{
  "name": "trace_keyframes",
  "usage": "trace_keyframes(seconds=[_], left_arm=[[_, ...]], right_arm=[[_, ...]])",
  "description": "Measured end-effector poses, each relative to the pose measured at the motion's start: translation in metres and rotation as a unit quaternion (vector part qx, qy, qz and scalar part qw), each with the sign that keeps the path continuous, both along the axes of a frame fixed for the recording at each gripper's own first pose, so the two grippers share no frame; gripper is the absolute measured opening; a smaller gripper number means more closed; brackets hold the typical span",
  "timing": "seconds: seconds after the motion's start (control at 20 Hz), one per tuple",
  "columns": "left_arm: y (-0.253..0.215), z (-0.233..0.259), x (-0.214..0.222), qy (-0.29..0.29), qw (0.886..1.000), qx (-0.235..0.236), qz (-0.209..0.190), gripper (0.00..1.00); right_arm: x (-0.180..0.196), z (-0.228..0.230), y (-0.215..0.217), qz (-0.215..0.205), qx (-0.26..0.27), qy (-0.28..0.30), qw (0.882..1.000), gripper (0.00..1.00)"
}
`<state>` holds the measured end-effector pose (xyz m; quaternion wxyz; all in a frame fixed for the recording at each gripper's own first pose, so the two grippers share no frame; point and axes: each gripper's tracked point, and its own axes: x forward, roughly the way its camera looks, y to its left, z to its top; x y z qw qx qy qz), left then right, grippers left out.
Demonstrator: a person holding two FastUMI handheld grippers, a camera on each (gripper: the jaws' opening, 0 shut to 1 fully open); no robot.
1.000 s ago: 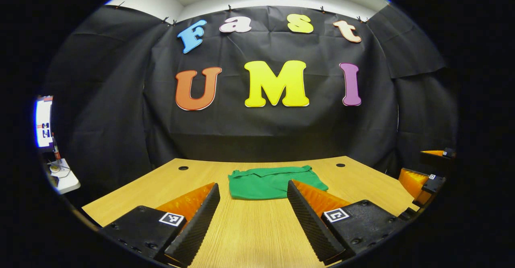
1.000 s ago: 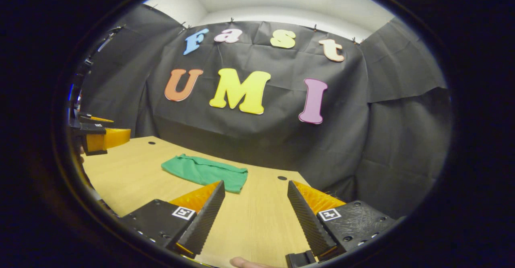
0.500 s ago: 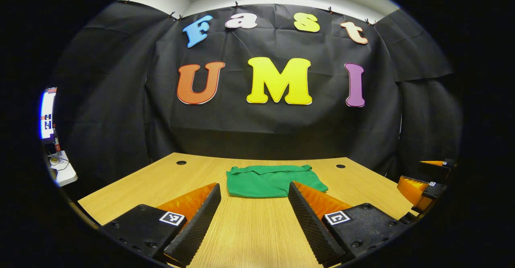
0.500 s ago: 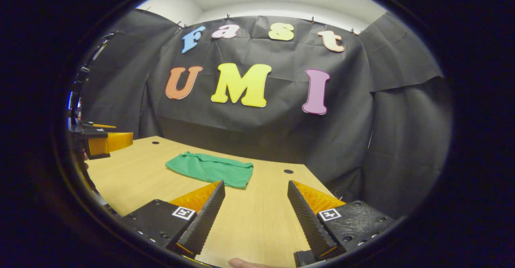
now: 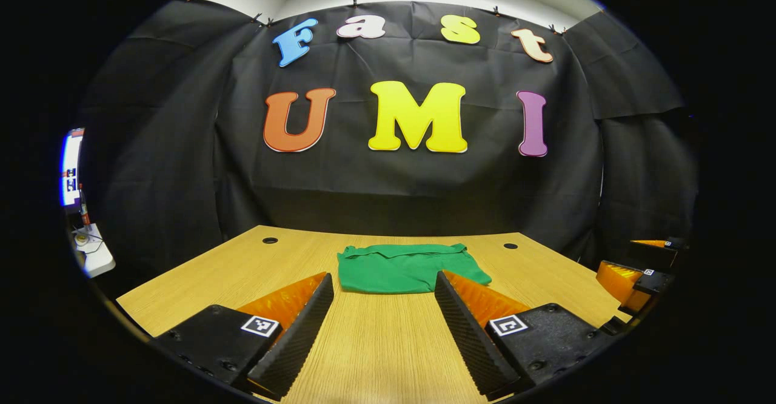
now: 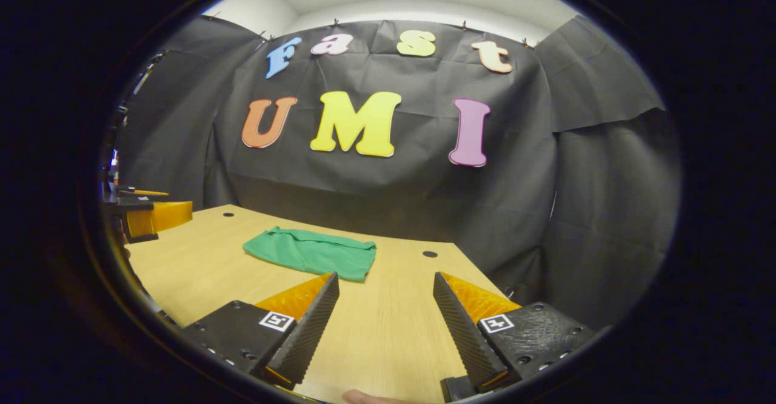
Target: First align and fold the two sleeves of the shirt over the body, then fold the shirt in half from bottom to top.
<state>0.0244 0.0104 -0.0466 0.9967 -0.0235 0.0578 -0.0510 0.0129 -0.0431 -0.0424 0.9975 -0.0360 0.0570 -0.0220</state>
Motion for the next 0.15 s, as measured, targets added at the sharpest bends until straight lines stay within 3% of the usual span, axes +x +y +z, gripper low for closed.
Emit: trace_keyframes(seconds=[0.15], left_arm=[[-0.0008, -0.0015, 0.0005, 0.002, 1.000, -0.002, 0.000, 1.00]], right_arm=[[0.0004, -0.0010, -0.0012, -0.001, 0.004, 0.003, 1.000, 0.95]])
